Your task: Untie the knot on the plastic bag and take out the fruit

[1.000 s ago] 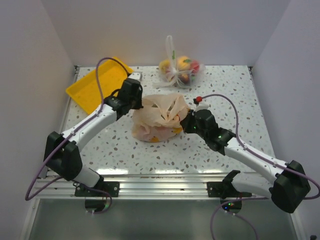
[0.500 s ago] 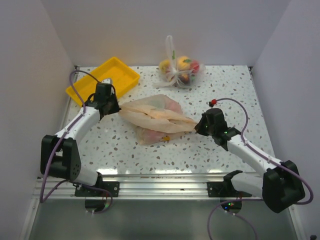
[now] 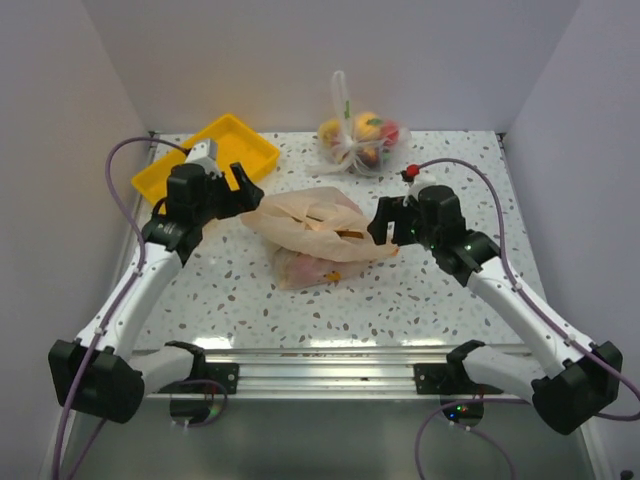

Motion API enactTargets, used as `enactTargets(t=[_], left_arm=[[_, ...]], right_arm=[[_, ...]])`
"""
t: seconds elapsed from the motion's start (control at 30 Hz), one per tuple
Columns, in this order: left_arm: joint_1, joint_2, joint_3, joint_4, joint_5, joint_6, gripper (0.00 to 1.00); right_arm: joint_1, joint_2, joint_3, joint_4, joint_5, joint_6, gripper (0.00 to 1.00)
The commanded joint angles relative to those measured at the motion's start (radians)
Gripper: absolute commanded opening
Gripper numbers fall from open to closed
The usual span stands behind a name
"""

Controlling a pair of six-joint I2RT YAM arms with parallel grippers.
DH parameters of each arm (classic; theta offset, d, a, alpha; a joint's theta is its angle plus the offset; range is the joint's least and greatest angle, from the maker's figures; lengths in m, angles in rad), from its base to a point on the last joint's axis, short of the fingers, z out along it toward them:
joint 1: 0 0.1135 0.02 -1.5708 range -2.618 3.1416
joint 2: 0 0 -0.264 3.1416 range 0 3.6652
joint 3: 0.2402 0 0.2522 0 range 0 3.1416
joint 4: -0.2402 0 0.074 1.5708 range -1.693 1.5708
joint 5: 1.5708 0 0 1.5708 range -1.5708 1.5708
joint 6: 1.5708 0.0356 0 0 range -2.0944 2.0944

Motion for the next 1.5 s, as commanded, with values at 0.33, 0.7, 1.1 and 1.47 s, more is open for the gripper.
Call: enactTargets(t=[0.33,0.7,1.1,1.47], left_arm=[[-0.415,-0.075,-0.131,0.016,-0.357,-0.341,0.93],[-0.500,-0.019,-0.237,0.117,-0.401,-0.437,0.92],[-0.500,0.071,-0.380,0.186,-0.419,-0.444,0.46],[-0.385,0.136,-0.398,0.172,-0.412,-0.334,0.00]], right_arm=[[0.121,0.199,0.280,-0.063,-0.079,-0.338,0.98],[0.120,0.439,0.340,0.065,-0.125,-0.411,0.99],[0.119,0.487,0.303,0.135,-0.070,-0.376,0.36],[-0.155,0.541,0.266,0.126,0.005,0.024,0.00]])
